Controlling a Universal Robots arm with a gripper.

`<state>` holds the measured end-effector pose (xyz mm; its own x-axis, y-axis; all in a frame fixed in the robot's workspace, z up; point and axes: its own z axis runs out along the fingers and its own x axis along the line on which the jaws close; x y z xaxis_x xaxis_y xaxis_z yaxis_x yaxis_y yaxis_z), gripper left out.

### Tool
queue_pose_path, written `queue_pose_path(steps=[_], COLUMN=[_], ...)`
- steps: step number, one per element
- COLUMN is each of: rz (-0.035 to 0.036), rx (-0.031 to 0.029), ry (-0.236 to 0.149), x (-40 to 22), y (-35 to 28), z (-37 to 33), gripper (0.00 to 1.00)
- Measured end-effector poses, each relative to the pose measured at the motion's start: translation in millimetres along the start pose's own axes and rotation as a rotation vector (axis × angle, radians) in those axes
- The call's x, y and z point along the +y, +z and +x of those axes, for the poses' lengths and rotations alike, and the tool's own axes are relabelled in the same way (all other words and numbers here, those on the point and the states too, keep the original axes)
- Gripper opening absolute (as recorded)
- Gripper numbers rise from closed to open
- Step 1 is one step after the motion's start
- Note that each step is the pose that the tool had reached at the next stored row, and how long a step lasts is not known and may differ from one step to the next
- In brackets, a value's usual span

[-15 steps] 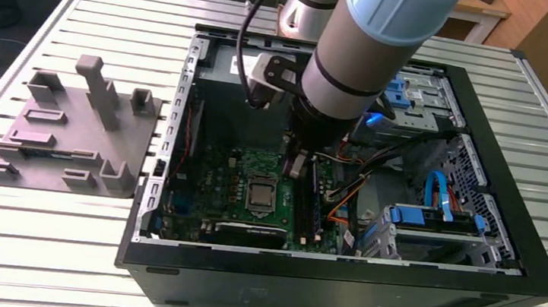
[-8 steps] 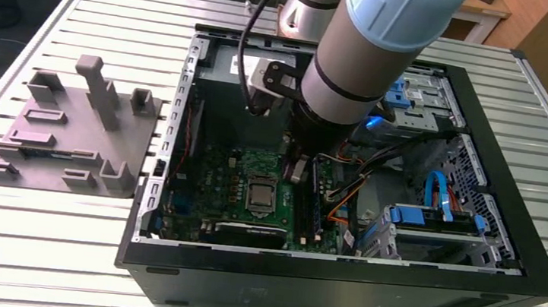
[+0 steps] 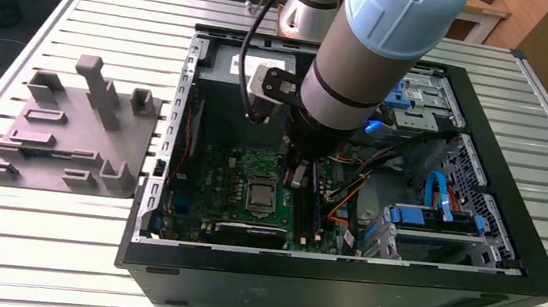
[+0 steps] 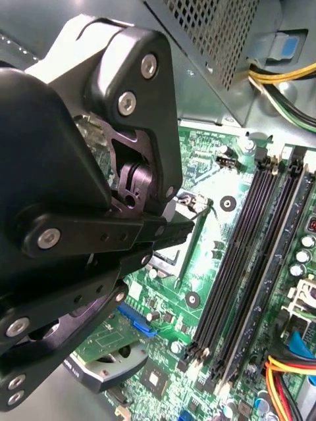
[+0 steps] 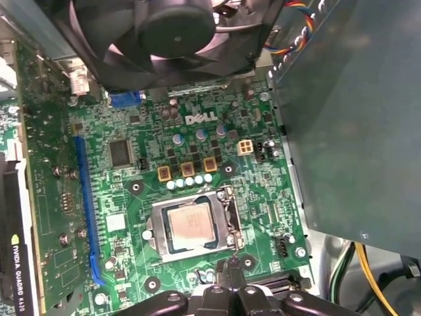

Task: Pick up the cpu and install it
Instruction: 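Install the first cpu locking lever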

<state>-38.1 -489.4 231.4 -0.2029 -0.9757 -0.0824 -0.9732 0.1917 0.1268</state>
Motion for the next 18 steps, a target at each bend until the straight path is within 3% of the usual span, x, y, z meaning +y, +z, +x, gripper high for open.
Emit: queue_pose_path(steps=[3,5,10,18], rz=[0.0012,0.0017,0.0011,-0.0005], rx=[0.0117,0.0163,0.0178,0.0204], ry=[-0.009,-0.013,-0.022,-0.043], x=[-0.2,-0.2,-1.3,-3.3], y=[0.4,0.7,2.1,8.4], z=[0.4,1.3,9.3,16.3], gripper=[0.11,0.11,0.11,0.11])
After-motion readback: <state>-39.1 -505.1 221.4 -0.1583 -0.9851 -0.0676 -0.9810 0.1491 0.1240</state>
